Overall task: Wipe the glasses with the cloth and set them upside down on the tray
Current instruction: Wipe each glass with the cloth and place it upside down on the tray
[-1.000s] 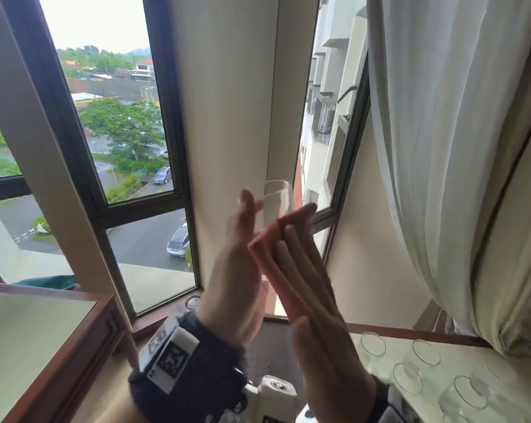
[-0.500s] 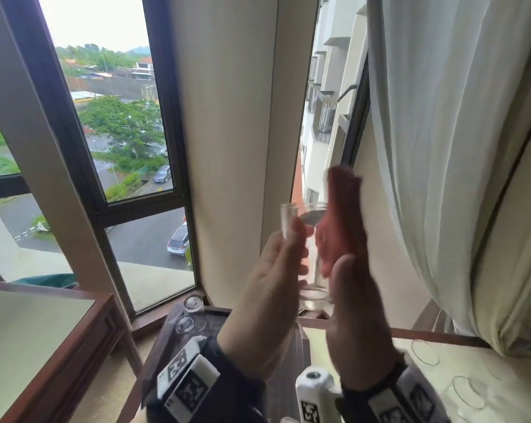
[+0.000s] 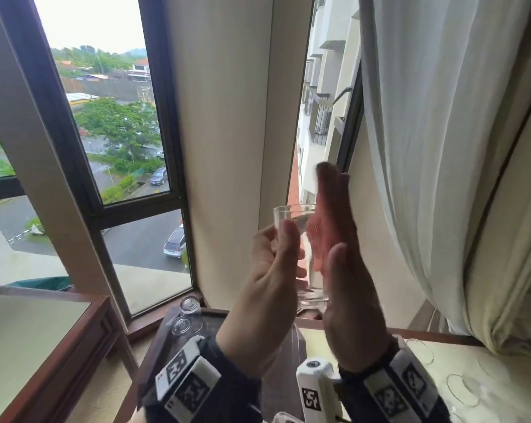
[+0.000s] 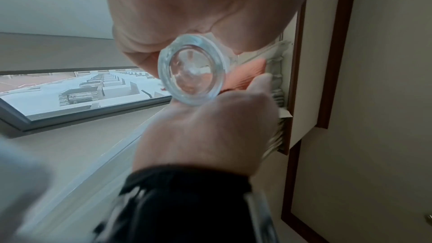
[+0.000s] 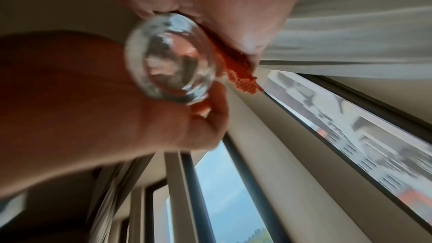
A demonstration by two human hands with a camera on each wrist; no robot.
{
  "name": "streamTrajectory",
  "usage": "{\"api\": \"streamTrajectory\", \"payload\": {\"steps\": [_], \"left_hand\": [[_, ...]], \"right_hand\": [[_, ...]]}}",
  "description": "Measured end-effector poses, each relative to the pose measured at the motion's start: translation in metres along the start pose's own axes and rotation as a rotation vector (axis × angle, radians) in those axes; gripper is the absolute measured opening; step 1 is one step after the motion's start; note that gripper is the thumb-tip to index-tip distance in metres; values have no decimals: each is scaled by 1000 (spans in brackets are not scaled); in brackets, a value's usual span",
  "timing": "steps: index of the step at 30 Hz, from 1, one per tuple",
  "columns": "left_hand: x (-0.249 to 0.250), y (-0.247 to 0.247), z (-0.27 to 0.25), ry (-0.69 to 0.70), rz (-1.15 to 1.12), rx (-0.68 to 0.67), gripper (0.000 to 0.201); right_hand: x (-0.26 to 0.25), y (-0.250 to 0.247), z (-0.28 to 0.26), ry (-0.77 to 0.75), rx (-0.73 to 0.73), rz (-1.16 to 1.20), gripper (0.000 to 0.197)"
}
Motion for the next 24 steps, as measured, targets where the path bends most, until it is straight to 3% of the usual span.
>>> {"api": "streamTrajectory", "payload": {"steps": [1, 3, 6, 8, 11, 13, 15, 17, 19, 22, 24], "left_hand": [[-1, -3, 2, -36, -3, 26, 65], [1, -14, 8, -74, -44, 89, 65], [9, -29, 16, -72, -111, 135, 55], [11, -28, 15, -55, -153, 119, 54], [11, -12, 5, -23, -135, 8, 59], [5, -2, 1, 9, -52, -39, 60], [1, 5, -2, 7, -1, -34, 62], [-3, 7, -1, -49, 10, -7, 65], [-5, 2, 4, -97, -25, 51, 62], [9, -15, 11, -115, -160, 135, 70], [22, -24, 14, -93, -210, 174, 73]], "right_hand": [[-11, 9, -2, -120, -66, -62, 57], [-13, 24, -19, -200, -183, -106, 58], [6, 29, -53, -99, -168, 52, 56], [13, 24, -60, 56, -83, 92, 58], [39, 3, -53, 482, -18, 120, 100], [49, -16, -38, 550, 33, 99, 106], [33, -24, -18, 404, 71, 20, 84], [6, -13, -2, 128, 17, -17, 58], [-17, 8, -7, -94, -109, -50, 54], [-1, 24, -37, -134, -234, -92, 56], [13, 22, -55, -97, -234, -41, 64]]}}
Point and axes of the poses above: each hand's wrist, its own z-axis towards the middle knuckle, its own y-axis out of the palm, x = y × z, the point moved 4 cm from there along z, towards the middle knuckle, and after that the axes turned 2 degrees about -y, right-handed, at the moved point
